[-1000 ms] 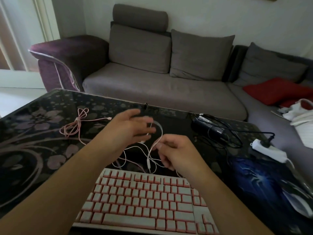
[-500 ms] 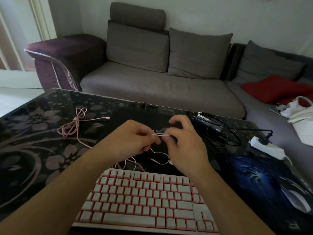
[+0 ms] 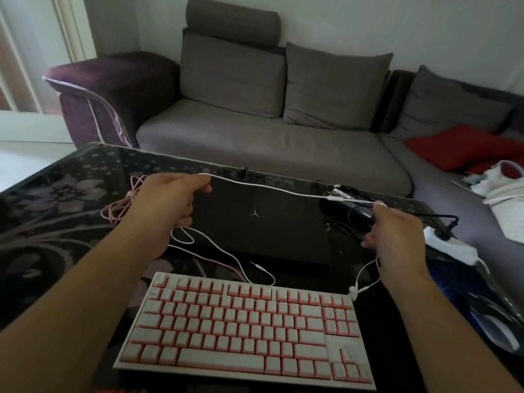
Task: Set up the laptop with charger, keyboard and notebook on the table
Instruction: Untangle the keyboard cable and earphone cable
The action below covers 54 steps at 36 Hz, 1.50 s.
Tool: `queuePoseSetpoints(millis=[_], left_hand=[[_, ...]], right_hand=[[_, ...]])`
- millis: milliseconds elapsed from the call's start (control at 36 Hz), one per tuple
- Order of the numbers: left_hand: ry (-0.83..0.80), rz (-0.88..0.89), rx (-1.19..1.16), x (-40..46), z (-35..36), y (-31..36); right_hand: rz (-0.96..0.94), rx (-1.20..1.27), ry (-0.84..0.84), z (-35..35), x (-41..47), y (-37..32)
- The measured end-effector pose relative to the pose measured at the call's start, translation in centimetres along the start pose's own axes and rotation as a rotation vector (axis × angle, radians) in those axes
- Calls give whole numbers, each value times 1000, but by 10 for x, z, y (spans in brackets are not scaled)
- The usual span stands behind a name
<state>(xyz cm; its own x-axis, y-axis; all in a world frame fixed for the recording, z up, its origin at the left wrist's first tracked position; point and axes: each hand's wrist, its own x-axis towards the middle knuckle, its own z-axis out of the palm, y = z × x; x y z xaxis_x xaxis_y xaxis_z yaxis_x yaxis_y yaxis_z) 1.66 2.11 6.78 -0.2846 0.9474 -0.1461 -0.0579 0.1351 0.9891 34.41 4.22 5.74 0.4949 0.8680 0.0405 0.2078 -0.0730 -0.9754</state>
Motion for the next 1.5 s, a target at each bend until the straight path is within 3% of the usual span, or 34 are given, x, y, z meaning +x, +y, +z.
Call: queuePoseSetpoints(millis=[56, 111, 167, 333, 417, 556, 778, 889, 1084, 1139, 1195, 1306, 1361, 1500], left_hand=[[-8, 32, 65, -3, 3, 2], [-34, 119, 262, -11, 9, 5], [-99, 234, 483, -20, 16, 5], [-387, 342, 827, -33, 48, -8], [-451, 375, 872, -35, 56, -14], [-490, 362, 817, -34, 46, -8], [-518, 338, 600, -34, 29, 1], [-357, 311, 629, -23, 26, 1], [-160, 262, 923, -6, 8, -8], [-181, 273, 999, -6, 10, -9], [-252, 282, 1033, -10, 17, -10], [-409, 298, 1111, -21, 39, -17], [-456, 329, 1118, -24, 47, -22], [-489, 341, 1064, -20, 39, -21]], right_hand=[[-77, -217, -30, -2, -1, 1], [-127, -519, -119, 2, -14, -3], [-173, -653, -226, 11, -18, 0], [-372, -482, -772, 41, -67, -12], [-396, -421, -920, 55, -79, -11], [-427, -549, -870, 56, -75, -12], [-429, -442, -495, 40, -51, -11], [-336, -404, -272, 33, -36, -9], [-339, -1006, -39, 22, -26, 1], [-387, -1096, -88, 27, -31, 3], [-449, -1093, -259, 37, -40, 3], [-326, -585, -814, 57, -75, -14], [-337, -472, -969, 68, -87, -13], [-407, -585, -927, 80, -92, -6]])
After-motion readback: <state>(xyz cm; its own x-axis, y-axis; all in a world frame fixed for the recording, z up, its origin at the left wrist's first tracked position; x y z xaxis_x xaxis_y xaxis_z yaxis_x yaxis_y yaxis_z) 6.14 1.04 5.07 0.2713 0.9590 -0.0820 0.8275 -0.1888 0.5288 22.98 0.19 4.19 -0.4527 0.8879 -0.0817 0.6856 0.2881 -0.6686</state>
